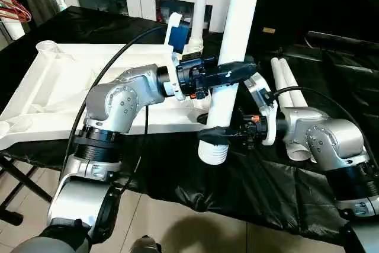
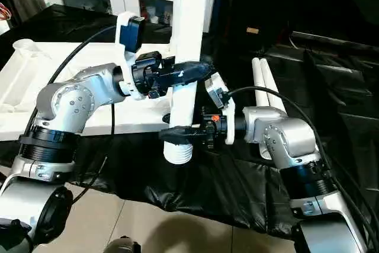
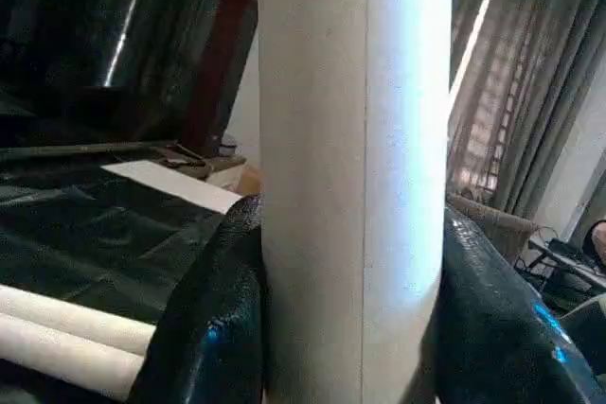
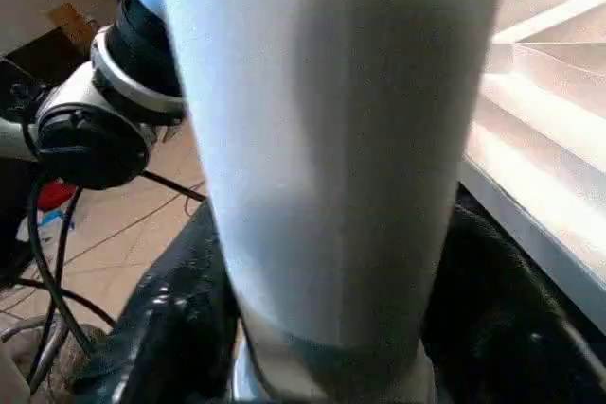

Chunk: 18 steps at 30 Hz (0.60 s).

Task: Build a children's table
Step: Pick table leg

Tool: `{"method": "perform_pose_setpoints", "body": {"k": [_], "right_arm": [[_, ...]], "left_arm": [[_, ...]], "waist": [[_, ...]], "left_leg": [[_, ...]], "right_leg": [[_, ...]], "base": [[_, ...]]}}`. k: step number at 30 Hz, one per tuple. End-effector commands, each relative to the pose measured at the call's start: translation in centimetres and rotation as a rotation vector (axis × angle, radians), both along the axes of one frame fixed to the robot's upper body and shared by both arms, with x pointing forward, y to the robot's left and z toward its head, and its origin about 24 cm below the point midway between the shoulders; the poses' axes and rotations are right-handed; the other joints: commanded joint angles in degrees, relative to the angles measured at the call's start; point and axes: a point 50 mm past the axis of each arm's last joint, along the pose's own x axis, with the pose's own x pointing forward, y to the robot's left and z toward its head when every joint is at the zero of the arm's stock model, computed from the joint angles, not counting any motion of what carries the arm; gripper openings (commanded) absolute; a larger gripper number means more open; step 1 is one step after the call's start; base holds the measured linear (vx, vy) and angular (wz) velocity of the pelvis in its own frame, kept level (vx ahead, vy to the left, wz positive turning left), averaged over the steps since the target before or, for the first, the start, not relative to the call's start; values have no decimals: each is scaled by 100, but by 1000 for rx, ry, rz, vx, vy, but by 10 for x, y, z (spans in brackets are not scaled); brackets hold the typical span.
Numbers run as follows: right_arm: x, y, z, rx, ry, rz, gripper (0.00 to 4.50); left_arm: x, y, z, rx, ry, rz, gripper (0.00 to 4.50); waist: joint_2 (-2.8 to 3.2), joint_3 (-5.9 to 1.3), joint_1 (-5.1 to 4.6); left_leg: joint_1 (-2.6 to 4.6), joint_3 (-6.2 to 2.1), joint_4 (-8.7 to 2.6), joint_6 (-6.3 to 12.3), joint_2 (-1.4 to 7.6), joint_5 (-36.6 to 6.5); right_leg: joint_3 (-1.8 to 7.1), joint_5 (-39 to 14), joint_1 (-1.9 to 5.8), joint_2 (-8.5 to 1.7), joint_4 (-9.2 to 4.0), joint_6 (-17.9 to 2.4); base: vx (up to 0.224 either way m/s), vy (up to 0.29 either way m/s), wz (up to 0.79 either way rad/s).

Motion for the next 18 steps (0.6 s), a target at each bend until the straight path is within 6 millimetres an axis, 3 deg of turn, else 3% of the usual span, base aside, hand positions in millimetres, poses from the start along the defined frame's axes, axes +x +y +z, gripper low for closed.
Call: {"method": "perform_pose_setpoints", "body": {"k": [1, 11, 12, 14, 15, 18], "right_arm": [[2, 0, 6, -12, -33, 2, 226], [2, 2, 5, -1, -38, 1, 195], [2, 2, 5, 0, -39, 1, 195], [1, 2, 4, 2, -40, 1, 194], [1, 2, 4, 3, -41, 0, 193], [1, 2, 4, 10, -45, -7, 191]], "left_arm": [[-3, -7, 10, 9, -43, -38, 184], [-2, -9, 4, 42, -35, -4, 183], [0, -9, 4, 48, -32, 20, 253], [1, -10, 5, 28, -15, 22, 253], [1, -10, 6, 11, -9, 26, 279], [2, -9, 9, -33, -19, 37, 300]], "waist": [[19, -476, 24], [20, -481, 27], [18, -482, 25], [15, -482, 29], [18, -482, 25], [5, -486, 29]], "left_leg": [[112, -20, -280, 204, 217, -82], [111, -19, -273, 224, 213, -62], [109, -21, -272, 217, 219, -79], [108, -20, -271, 219, 214, -73], [109, -23, -273, 216, 217, -73], [106, -22, -265, 235, 216, -25]], "right_leg": [[237, 1356, 304, -582, -302, -1405], [235, 1404, 307, -583, -291, -1438], [238, 1412, 313, -590, -294, -1435], [238, 1407, 315, -586, -296, -1432], [238, 1411, 312, -585, -294, -1429], [237, 1482, 318, -588, -288, -1468]], "base": [[0, 0, 0], [0, 0, 0], [0, 0, 0], [0, 0, 0], [0, 0, 0], [0, 0, 0]]}}
